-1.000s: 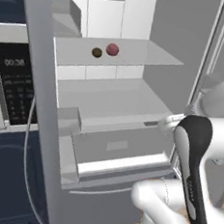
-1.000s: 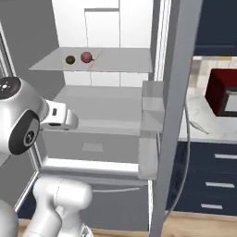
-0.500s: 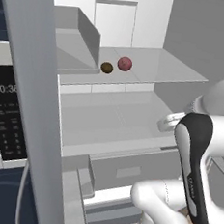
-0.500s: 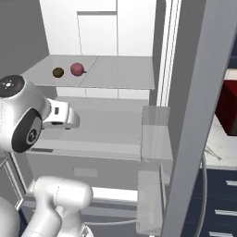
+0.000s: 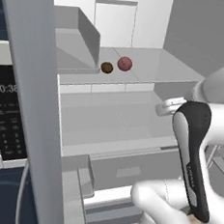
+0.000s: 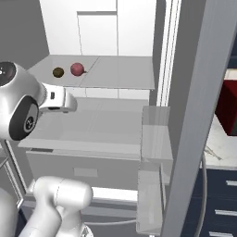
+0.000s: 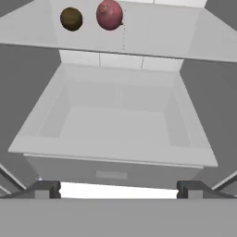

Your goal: Open the fridge, remove the kiwi, onion, and fish, and place them on any counter.

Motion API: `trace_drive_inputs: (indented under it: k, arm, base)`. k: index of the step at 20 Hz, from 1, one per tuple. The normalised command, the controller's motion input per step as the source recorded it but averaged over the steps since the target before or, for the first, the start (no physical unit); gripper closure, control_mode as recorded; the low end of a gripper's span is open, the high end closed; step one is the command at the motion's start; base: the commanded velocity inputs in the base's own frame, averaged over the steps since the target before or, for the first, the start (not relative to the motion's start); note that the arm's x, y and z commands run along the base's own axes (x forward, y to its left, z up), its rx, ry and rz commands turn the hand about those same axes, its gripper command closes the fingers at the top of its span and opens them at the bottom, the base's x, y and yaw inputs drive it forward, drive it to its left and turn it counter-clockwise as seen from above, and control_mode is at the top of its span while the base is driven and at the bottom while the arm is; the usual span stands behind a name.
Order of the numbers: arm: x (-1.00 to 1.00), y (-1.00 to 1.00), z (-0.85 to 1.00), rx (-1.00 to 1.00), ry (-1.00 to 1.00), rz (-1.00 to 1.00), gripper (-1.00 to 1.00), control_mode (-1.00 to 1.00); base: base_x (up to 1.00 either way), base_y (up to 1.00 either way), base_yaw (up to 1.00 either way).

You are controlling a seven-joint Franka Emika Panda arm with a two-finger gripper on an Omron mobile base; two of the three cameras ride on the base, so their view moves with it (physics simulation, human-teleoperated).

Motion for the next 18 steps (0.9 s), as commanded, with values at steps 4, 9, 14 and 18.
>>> trace_drive_inputs:
  k: [4, 9, 14, 18]
  arm:
    - [0.95, 0.17, 0.30, 0.00, 0.00, 0.00, -1.00, -1.00]
    - [0.61, 0.13, 0.19, 0.00, -0.03, -0.01, -1.00, -1.00]
    - [0.61, 0.15, 0.02, 0.00, 0.00, -0.02, -1.00, -1.00]
    - [0.65, 0.20, 0.01, 0.00, 0.00, -0.02, -1.00, -1.00]
  base:
    - [0.00, 0.00, 0.00]
    - [0.00, 0.00, 0.00]
    - [0.00, 0.00, 0.00]
    - [0.00, 0.00, 0.00]
